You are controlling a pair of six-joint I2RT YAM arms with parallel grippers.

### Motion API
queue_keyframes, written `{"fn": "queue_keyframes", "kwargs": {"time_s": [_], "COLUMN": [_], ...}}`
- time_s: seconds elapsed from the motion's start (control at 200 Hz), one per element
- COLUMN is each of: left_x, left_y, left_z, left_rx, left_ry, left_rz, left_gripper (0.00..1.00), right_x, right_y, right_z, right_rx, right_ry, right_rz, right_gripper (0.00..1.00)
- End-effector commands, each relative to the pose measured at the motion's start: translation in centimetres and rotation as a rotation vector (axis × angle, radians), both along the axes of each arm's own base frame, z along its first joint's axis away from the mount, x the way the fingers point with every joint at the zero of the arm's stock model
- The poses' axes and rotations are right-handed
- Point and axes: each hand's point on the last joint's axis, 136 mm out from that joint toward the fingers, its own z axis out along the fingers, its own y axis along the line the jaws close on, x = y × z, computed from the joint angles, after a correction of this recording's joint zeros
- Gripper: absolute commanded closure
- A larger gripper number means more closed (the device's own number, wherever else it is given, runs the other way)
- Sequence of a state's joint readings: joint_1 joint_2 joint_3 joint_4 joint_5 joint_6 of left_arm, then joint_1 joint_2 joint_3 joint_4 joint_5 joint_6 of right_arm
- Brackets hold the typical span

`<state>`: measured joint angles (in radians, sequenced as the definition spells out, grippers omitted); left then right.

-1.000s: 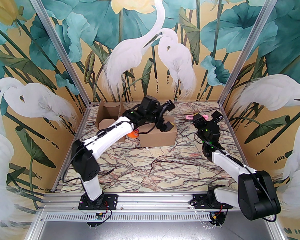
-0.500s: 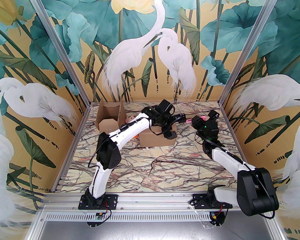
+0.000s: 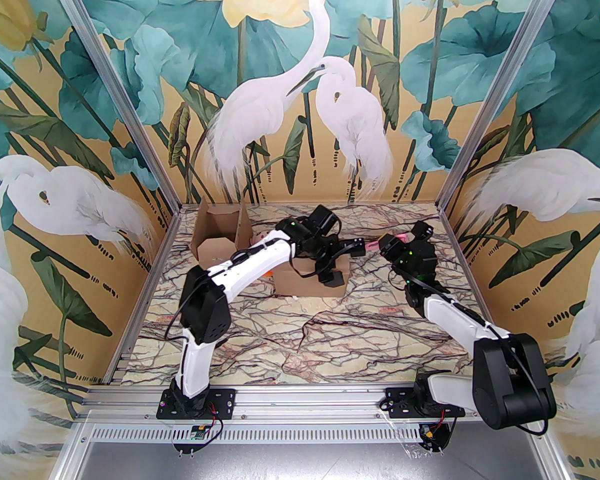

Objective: Unpack the express box

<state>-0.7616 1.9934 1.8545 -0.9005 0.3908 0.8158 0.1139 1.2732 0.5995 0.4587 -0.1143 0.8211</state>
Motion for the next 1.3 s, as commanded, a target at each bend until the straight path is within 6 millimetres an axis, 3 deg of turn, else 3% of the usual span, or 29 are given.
{"fn": "queue_keyframes", "kwargs": {"time_s": [0.0, 0.285, 0.445, 0.585, 0.86, 1.295], "left_x": [-3.0, -4.4, -3.2, -2.3, -1.5, -0.8], "left_y": [2.1, 3.3, 2.9, 2.6, 3.0, 3.0], "left_z": [-1.0, -0.4, 1.4, 2.7, 1.6, 1.4], "left_rx": [0.007, -0.011, -0.112, -0.178, -0.148, -0.149], "left_ry": [0.105, 0.093, -0.09, -0.224, -0.293, -0.337], "left_rz": [-0.07, -0.139, -0.133, -0.126, -0.126, -0.12], "left_gripper": [0.06, 0.08, 0.02, 0.01, 0.0, 0.0], "right_x": [-1.4, -5.4, -6.8, -7.0, -7.1, -6.9], "right_y": [0.0, 0.7, 1.4, 2.3, 4.6, 4.1], "right_z": [2.1, 3.9, 3.5, 3.4, 2.4, 0.7], "right_rx": [0.065, 0.265, 0.354, 0.403, 0.455, 0.45], "right_ry": [-0.055, -0.08, -0.079, -0.097, -0.067, -0.035], "right_rz": [0.015, 0.076, 0.105, 0.132, 0.181, 0.123], "right_gripper": [1.0, 1.0, 1.0, 1.0, 1.0, 1.0]}}
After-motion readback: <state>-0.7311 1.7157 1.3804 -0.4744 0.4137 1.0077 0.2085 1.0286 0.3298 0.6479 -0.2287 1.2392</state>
